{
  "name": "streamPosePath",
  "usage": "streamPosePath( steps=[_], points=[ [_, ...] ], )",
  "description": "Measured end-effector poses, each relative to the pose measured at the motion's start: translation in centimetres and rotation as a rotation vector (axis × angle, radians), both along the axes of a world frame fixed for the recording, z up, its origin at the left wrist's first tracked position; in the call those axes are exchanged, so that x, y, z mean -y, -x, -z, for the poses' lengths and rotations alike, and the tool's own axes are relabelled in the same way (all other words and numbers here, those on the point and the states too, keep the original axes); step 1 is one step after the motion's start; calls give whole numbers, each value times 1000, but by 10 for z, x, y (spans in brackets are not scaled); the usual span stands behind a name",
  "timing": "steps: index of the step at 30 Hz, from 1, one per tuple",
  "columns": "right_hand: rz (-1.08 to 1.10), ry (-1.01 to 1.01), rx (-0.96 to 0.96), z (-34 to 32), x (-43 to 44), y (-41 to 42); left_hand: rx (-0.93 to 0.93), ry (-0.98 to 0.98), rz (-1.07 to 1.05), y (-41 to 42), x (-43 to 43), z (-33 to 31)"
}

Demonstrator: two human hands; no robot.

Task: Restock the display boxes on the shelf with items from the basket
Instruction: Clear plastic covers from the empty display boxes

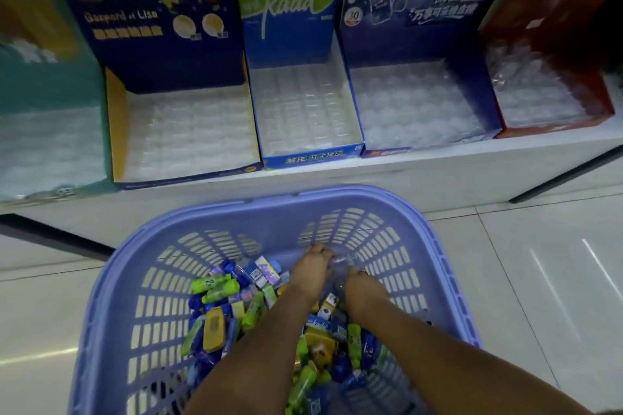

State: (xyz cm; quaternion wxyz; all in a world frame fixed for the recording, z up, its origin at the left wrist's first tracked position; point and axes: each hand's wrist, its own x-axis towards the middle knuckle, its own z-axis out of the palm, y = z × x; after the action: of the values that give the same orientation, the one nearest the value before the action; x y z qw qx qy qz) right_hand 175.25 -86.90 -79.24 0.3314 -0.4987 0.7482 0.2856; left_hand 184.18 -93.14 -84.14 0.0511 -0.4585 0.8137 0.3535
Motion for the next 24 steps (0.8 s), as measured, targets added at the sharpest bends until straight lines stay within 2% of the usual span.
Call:
streamPosePath(
  steps=[2, 5, 7, 9, 13, 16, 18, 20, 21, 24],
  points=[
    [-37, -128, 38, -7, 12, -1, -69, -56, -132, -1, 1, -5],
    [-67, -180, 213, -34, 29, 0, -191, -207, -311, -9, 4, -21],
    [-65, -84, 300, -67, 37, 12, -270, -332, -374, -16, 9, -38],
    [6, 36, 484, -106, 42, 31, -361, -495, -428, -23, 15, -62],
    [242, 253, 974, -172, 44, 66, -676, -854, -531, -23, 19, -118],
    [337, 460, 1230, -212, 38, 95, -926, -965, -645, -14, 20, -160],
    [415, 590, 1333, -230, 32, 119, -1043, -996, -686, -6, 17, -186],
    [522, 758, 1336, -241, 27, 147, -1073, -963, -645, 5, 12, -209],
    [603, 866, 1275, -243, 26, 164, -1066, -937, -611, 12, 10, -219],
    [801, 1193, 863, -249, 29, 218, -1076, -929, -564, 36, 2, -242]
  ],
)
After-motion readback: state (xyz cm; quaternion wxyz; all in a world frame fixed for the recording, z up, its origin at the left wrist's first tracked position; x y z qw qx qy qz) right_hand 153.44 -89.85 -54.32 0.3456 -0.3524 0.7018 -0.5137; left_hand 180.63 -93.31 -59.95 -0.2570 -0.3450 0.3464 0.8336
